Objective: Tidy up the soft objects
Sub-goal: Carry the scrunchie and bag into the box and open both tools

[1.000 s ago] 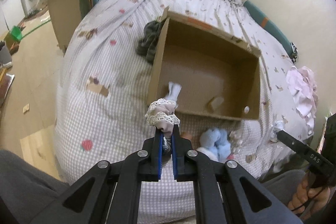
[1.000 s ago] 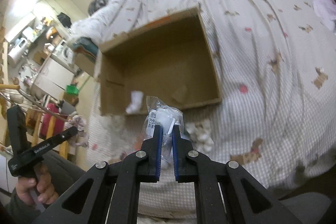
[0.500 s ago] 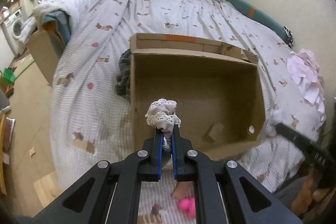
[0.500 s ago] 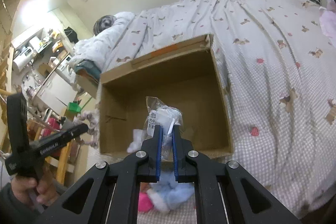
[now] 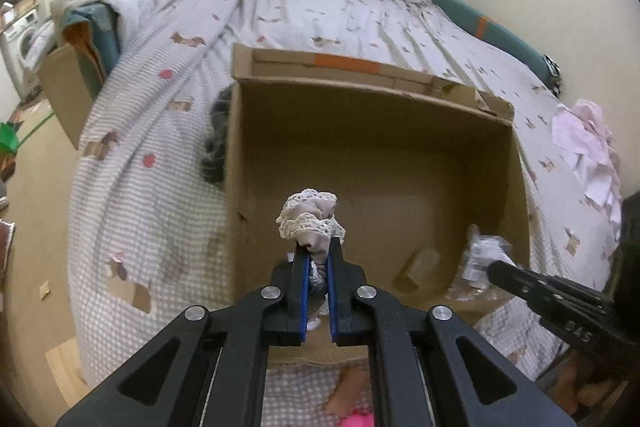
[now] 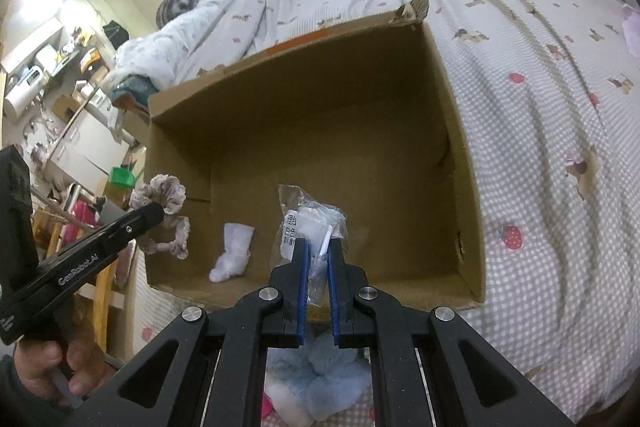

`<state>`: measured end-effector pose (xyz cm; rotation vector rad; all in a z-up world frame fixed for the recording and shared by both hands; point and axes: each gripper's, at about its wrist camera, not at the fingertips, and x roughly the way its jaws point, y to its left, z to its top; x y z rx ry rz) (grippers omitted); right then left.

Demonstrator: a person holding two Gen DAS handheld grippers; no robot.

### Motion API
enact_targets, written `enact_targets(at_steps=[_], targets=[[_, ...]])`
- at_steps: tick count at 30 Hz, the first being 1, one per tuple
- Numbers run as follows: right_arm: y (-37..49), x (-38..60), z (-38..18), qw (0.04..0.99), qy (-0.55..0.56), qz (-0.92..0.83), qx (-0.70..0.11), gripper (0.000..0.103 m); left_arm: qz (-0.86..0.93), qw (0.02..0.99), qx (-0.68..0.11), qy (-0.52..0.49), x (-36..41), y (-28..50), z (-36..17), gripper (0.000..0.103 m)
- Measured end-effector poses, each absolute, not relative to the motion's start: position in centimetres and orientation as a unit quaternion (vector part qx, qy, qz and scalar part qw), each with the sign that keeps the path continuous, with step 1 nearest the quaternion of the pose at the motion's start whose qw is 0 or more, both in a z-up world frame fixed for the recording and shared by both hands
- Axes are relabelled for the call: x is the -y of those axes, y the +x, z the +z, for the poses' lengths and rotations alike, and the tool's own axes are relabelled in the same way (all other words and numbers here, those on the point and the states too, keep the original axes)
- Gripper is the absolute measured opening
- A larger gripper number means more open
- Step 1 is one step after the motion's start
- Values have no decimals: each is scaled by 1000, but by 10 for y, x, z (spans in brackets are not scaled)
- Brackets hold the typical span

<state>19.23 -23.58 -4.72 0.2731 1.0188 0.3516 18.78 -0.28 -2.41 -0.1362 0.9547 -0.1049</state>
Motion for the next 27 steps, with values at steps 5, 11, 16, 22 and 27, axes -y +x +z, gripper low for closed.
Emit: enact_targets(at_steps=[5, 11, 16, 22, 27], targets=[[195, 233, -57, 840, 130, 161, -501, 10, -60, 882, -465, -48, 14, 191, -31, 7], [200, 230, -66, 834, 119, 158, -514, 10, -61, 871, -484, -49, 16, 198, -40, 7], [204, 231, -73, 827, 125, 151, -527, 10, -62, 866, -496, -30, 22, 198, -45, 8], [206, 232, -75, 826, 124, 148, -530, 10, -51, 864, -500, -28, 18, 200, -48, 10], [208, 232, -76, 824, 125, 150, -533, 11, -56, 857, -512, -28, 20, 201, -52, 20]])
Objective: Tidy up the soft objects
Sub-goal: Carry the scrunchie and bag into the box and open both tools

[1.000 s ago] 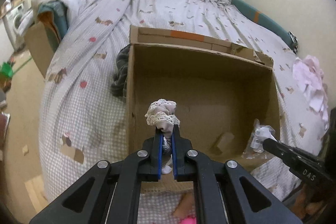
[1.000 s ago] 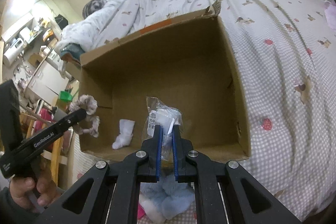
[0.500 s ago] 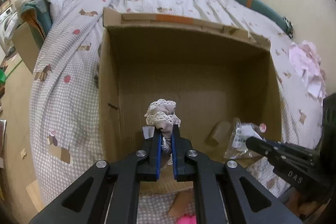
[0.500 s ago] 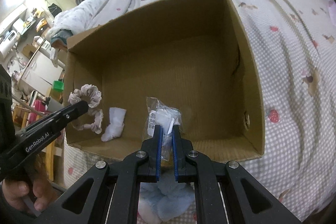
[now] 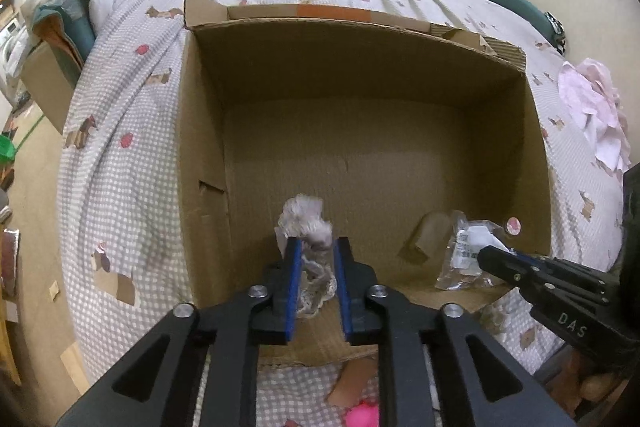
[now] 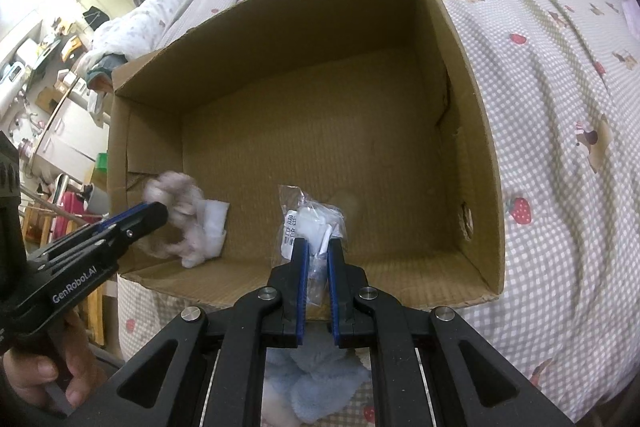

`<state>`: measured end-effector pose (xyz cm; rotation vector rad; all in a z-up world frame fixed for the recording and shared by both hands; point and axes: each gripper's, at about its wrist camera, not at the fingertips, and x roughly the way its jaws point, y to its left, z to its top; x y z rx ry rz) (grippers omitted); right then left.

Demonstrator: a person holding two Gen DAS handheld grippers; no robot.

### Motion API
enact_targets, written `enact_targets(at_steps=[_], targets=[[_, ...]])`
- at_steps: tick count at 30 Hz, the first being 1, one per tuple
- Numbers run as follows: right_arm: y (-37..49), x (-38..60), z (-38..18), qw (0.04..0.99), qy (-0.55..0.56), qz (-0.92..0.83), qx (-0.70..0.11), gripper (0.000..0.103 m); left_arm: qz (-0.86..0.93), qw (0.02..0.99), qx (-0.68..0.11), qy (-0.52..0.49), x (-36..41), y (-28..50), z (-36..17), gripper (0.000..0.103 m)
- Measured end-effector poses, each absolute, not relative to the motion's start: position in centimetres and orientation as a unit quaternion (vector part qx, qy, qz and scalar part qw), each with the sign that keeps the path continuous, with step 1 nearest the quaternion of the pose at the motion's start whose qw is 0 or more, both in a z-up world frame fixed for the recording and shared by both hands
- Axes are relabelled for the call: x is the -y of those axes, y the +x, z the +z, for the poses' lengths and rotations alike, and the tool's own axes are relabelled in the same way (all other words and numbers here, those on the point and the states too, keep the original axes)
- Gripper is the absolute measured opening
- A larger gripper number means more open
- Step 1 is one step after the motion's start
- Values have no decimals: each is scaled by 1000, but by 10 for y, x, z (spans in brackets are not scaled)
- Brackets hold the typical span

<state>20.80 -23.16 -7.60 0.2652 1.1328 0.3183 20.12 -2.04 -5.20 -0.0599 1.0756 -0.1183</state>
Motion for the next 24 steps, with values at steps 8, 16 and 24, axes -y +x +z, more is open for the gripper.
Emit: enact_targets(at_steps=[8, 16, 24], targets=[[208, 231, -75, 825, 124, 150, -530, 11, -46, 876, -481, -13, 21, 196, -39, 47], [206, 238, -70, 827, 158, 158, -516, 17, -35, 883, -469, -11, 19, 195, -31, 50], [197, 248, -43, 862, 180, 147, -450, 80, -34, 913, -407, -15, 19, 182, -5, 93]])
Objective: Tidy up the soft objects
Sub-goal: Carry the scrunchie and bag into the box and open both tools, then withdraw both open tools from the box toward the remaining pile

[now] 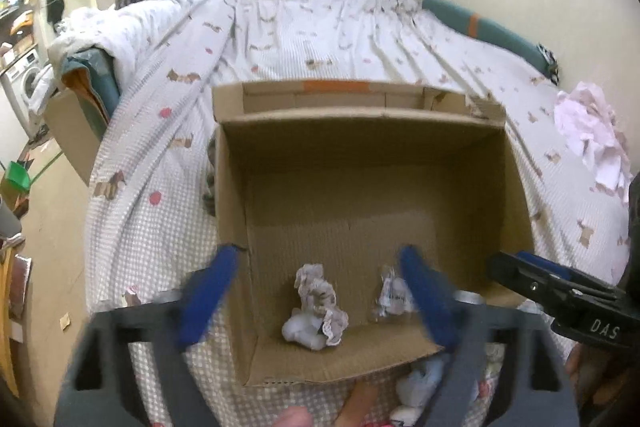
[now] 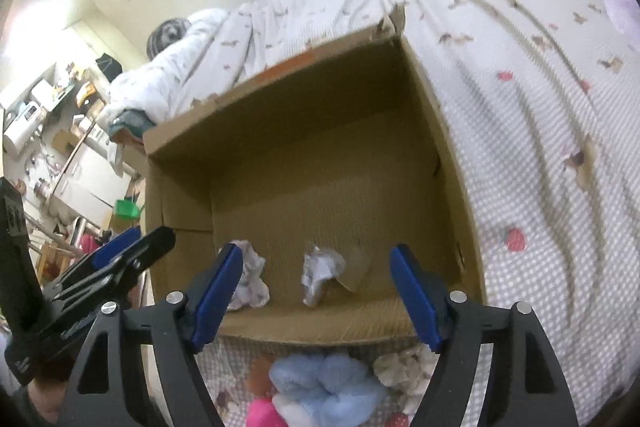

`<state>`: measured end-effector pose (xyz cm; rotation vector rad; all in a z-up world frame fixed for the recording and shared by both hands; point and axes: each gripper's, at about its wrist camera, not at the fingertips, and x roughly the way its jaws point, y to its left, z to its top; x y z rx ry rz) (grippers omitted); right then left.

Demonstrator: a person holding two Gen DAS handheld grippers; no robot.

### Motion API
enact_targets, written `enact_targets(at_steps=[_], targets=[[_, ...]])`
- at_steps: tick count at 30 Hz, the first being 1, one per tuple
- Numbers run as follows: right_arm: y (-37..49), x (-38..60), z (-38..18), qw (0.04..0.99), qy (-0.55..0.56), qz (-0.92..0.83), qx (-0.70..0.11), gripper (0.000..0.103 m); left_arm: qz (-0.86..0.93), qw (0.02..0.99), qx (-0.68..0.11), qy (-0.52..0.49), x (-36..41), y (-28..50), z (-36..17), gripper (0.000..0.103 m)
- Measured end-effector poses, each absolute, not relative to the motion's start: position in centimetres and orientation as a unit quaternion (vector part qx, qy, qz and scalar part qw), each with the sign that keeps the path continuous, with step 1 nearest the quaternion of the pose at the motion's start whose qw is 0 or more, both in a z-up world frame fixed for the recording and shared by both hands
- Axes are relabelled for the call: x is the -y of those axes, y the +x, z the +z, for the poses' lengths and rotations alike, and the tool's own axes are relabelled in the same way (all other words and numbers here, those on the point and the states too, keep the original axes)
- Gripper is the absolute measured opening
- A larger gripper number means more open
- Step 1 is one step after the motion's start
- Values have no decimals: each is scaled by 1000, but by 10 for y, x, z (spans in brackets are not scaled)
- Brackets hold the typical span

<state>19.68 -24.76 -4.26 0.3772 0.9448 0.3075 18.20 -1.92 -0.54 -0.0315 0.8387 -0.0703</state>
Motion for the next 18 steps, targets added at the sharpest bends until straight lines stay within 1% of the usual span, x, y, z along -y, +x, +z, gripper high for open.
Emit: enact_targets(at_steps=[4, 14, 18], targets=[[195, 247, -38, 865, 180, 146, -444, 80, -36, 915, -401, -15, 20, 178, 0, 93], [189, 250, -41, 855, 198, 145, -457, 80, 9, 906, -424, -10, 7, 172, -10, 93], [183, 251, -37, 854, 201, 146, -456, 80, 12, 904, -425, -48, -7, 157, -3, 93]])
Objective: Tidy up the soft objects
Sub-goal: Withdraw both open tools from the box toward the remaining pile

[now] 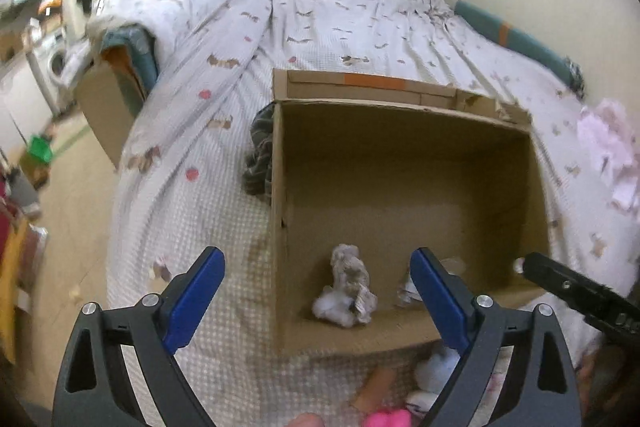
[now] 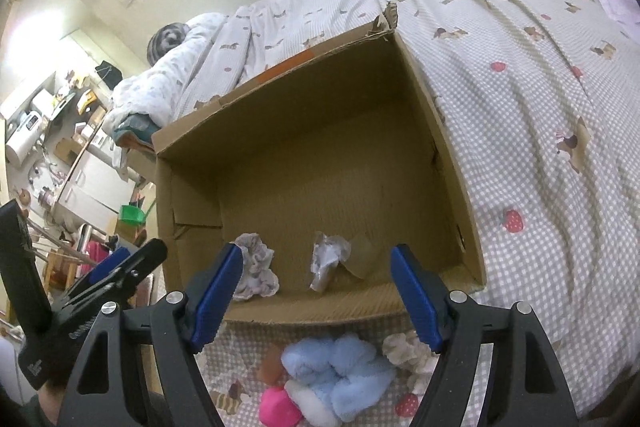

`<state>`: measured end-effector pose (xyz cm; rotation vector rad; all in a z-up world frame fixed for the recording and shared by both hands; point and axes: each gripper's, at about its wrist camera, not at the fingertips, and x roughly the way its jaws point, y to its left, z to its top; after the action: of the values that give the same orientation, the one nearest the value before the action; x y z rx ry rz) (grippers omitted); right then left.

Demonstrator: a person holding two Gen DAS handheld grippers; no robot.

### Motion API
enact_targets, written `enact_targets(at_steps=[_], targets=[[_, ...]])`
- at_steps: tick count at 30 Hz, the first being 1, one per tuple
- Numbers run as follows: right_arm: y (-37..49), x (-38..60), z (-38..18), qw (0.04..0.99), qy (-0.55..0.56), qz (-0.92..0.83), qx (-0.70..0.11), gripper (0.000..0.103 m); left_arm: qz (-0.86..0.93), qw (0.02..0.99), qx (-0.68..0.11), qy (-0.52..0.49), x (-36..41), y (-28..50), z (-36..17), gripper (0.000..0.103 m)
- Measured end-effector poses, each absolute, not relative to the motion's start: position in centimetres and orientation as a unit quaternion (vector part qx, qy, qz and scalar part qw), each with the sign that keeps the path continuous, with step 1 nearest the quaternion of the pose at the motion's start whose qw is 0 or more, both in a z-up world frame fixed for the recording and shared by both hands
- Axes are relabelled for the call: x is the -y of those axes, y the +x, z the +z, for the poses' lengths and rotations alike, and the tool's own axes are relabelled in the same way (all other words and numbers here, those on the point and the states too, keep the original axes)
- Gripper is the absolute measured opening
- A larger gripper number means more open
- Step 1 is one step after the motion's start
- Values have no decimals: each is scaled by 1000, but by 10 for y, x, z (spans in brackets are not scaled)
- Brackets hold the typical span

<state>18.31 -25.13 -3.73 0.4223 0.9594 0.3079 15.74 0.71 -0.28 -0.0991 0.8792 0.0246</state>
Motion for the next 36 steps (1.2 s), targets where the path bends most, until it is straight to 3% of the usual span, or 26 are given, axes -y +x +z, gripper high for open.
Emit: enact_targets(at_steps=[10, 20, 36], targets=[[157, 258, -16, 867, 197, 153, -431, 80, 37, 912, -405, -53, -31, 129, 22, 93], [136, 258, -12, 870, 176, 156, -433, 80, 40, 899, -434, -45, -29, 90, 9, 93], [144, 274, -82, 776, 232, 142, -569, 80, 66, 865, -492, -81, -47, 89, -31, 93]])
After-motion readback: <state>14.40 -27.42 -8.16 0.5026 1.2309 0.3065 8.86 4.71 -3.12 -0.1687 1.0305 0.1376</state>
